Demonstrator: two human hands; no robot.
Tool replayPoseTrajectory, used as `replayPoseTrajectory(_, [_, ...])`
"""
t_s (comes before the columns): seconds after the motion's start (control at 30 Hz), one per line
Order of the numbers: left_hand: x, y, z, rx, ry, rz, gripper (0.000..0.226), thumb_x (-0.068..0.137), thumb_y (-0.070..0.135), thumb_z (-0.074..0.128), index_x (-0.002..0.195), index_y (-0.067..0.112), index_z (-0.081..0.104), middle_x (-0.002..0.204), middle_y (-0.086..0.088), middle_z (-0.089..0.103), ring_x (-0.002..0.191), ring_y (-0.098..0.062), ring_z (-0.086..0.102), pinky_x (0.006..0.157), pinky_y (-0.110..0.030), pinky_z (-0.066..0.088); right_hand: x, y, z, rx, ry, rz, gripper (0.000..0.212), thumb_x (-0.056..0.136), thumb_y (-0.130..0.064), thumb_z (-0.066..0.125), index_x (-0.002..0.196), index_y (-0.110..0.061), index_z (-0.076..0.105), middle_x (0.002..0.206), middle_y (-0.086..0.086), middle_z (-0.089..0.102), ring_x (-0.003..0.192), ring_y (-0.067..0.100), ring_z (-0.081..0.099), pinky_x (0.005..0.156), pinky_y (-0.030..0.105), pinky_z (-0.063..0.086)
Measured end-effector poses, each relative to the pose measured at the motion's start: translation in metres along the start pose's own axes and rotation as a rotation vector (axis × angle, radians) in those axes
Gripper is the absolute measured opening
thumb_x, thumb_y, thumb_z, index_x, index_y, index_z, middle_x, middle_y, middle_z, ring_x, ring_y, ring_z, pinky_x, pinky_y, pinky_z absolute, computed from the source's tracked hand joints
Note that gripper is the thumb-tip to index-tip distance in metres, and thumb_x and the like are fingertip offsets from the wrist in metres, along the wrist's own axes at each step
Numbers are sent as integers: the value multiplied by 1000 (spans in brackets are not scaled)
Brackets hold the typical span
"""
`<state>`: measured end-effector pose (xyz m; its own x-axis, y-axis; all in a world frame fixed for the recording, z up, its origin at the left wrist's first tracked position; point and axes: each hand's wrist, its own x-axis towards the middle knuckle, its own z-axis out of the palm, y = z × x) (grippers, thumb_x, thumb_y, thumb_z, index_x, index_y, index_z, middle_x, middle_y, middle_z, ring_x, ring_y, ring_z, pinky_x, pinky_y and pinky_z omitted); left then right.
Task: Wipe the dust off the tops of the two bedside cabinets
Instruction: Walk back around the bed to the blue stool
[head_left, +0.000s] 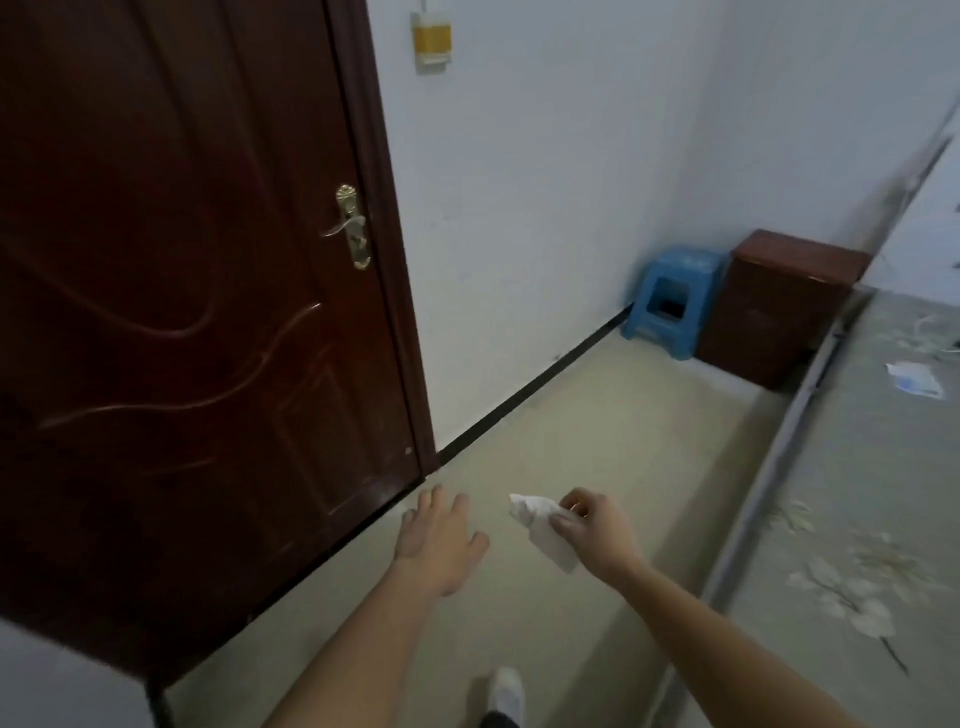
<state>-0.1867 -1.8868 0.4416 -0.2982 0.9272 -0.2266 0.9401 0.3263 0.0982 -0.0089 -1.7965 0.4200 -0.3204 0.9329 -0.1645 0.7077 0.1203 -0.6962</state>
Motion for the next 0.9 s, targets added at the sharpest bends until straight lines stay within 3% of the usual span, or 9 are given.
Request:
replayPoseTrajectory(0.13, [98,27,-17,3,21,117,47,90,46,38,128,18,41,139,-5,37,130,-24,31,101,-38,31,79,9,-25,34,81,49,12,82,-24,64,90,-16,66,79,-2,63,73,16,58,55,24,37])
replayPoseTrajectory(0.4, [286,99,-67,31,-41,252,54,92,43,37,139,17,33,147,-10,28,137,-25,24,107,-39,27,241,32,-99,78,198,149,7,82,-23,64,87,-17,64,78,0,63,69,16,57,51,21,36])
replayPoseTrajectory(0.53, [366,143,-92,60,-30,331,54,93,42,37,140,16,32,149,-11,27,138,-25,23,108,-39,27,307,42,-141,49,281,174,11,82,-24,64,89,-16,66,78,0,62,71,17,56,54,27,35])
replayPoseTrajectory(0.67, [450,190,-105,67,-27,381,53,92,43,36,137,16,34,143,-9,33,132,-25,29,104,-37,30,370,60,-183,16,364,184,9,83,-26,63,86,-18,64,78,-1,64,70,13,57,52,18,37])
replayPoseTrajectory(0.83, [554,253,-117,80,-36,458,52,92,44,38,136,16,36,139,-9,37,127,-27,33,101,-39,33,464,93,-229,-11,422,223,13,86,-31,64,93,-20,64,85,-6,63,77,8,60,66,22,52])
replayPoseTrajectory(0.9, [607,281,-123,79,-24,498,51,91,43,39,134,16,38,138,-8,37,126,-27,34,101,-39,34,514,109,-250,-14,431,239,12,87,-31,64,95,-22,62,86,-8,61,77,5,59,64,16,47])
